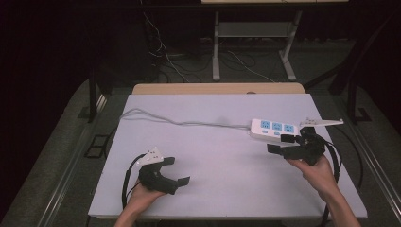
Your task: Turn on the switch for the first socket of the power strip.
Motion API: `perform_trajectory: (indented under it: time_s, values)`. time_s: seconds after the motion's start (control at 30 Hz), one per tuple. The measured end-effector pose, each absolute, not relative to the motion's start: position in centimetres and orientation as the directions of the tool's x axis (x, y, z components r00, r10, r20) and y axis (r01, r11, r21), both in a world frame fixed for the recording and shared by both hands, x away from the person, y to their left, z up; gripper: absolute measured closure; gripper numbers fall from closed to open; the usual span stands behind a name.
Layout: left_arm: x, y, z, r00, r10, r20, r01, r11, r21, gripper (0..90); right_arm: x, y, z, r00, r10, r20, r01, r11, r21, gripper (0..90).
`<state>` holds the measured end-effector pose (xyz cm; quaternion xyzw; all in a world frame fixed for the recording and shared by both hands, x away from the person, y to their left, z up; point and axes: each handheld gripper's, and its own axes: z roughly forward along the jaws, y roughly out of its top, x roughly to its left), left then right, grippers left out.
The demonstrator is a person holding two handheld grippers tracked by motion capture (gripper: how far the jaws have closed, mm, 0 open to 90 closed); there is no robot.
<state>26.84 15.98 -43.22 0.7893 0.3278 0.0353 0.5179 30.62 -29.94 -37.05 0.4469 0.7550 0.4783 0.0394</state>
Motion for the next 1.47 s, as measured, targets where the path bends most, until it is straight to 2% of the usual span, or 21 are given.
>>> perform_trajectory:
  time_s: [0.1,0.73,1.47]
  values:
    - [26.8,15.9,-43.1,0.786,0.548,-0.287,0.478,-0.245,0.843,0.0,29.6,-29.7,-37.5,-0.624,0.699,0.351,0.63,0.183,0.755,0.1]
    - [26.8,16.0,-43.2,0.783,0.553,-0.282,0.481,-0.252,0.84,0.0,27.1,-30.5,-40.6,-0.618,0.685,0.387,0.655,0.176,0.735,0.1]
    - [27.0,16.1,-43.3,0.781,0.556,-0.284,0.484,-0.252,0.838,0.0,24.5,-30.2,-44.0,-0.633,0.693,0.345,0.638,0.214,0.74,0.2]
